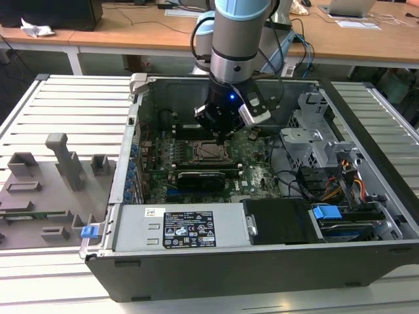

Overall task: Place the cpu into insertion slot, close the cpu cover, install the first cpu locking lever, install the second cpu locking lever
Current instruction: 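Install the second cpu locking lever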

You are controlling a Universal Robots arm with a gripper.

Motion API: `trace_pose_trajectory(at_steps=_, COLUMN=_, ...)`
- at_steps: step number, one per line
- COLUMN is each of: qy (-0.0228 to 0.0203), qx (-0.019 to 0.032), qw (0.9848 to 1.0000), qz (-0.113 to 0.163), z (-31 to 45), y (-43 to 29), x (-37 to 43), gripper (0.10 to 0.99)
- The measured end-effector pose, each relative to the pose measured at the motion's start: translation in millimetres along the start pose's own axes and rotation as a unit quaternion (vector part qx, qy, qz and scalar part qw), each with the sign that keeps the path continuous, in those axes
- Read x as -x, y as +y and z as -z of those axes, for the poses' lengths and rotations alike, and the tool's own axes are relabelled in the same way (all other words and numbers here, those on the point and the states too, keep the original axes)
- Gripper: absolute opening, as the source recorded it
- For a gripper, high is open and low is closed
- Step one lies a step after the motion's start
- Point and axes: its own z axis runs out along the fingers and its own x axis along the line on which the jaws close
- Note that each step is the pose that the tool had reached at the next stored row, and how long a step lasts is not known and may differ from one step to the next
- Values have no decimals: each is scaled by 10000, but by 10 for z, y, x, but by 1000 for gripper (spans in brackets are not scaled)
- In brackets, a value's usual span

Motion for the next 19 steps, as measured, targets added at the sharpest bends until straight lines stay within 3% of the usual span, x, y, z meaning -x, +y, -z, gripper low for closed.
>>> trace_pose_trajectory(at_steps=4, qy=7, qx=4, qw=10000, qz=-1, z=-4, y=-160, x=-5, gripper=106)
trace_pose_trajectory(at_steps=7, qy=7, qx=5, qw=10000, qz=0, z=-1, y=-230, x=-8, gripper=106)
trace_pose_trajectory(at_steps=13, qy=7, qx=5, qw=10000, qz=3, z=3, y=-289, x=-105, gripper=106)
trace_pose_trajectory(at_steps=19, qy=7, qx=6, qw=10000, qz=6, z=3, y=-318, x=-291, gripper=106)
